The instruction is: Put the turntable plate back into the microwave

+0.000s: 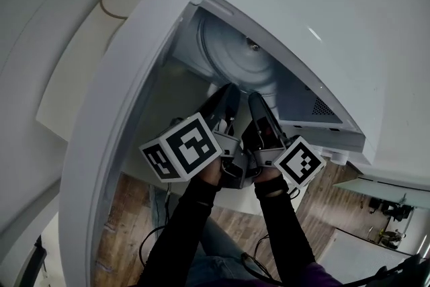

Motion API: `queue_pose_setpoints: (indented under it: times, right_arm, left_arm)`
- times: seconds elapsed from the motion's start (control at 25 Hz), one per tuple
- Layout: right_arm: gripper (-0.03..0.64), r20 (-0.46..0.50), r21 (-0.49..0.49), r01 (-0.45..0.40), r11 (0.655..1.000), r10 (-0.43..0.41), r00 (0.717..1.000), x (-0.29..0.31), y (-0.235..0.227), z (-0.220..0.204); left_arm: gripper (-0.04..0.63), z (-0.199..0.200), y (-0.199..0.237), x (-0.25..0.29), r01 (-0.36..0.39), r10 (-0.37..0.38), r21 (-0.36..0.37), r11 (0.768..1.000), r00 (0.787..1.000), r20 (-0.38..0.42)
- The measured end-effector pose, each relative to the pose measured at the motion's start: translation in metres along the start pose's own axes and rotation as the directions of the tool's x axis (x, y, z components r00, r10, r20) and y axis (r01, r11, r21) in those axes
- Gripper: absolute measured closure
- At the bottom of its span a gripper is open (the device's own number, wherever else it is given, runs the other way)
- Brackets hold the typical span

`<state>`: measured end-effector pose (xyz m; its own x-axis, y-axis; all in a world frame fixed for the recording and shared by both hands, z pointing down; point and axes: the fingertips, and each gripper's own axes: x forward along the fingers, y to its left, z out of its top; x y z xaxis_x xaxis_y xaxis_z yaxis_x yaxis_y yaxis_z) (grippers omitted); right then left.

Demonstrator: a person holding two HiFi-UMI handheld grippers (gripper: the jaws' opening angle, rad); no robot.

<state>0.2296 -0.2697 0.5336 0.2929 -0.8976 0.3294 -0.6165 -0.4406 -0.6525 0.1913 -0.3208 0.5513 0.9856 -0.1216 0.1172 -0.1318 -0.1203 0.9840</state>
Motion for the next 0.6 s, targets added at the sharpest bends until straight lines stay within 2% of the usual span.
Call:
queue_pose_setpoints:
  times: [0.16,0.32,0.48,0.6]
  right_arm:
    - [0.535,-0.011,-0.045,0.019,0.999,-0.019,1.0,0.002,0.002,0.0]
    - [0.538,-0.024,-0.129,0.119,0.985,-0.123,0.992,-0.004,-0.007,-0.005]
    - [0.538,-0.007,-0.18,0.102,0.978,-0.105,0.994,-0.004,0.002,-0.002]
    - [0.538,-0.008,-0.185,0.095,0.978,-0.098,0.995,-0.006,0.004,-0.001]
  left_arm:
    - [0.561,-0.002,0.001,0.0,0.0,0.002,0.063,0.998,1.0,-0.028]
    - [0.563,-0.005,0.005,0.004,-0.038,0.041,0.076,0.996,0.998,-0.037]
    - [0.569,-0.007,0.008,0.008,-0.031,0.033,0.052,0.998,0.998,-0.044]
    - [0.572,-0.006,0.009,0.006,-0.058,0.062,0.091,0.994,0.997,-0.04]
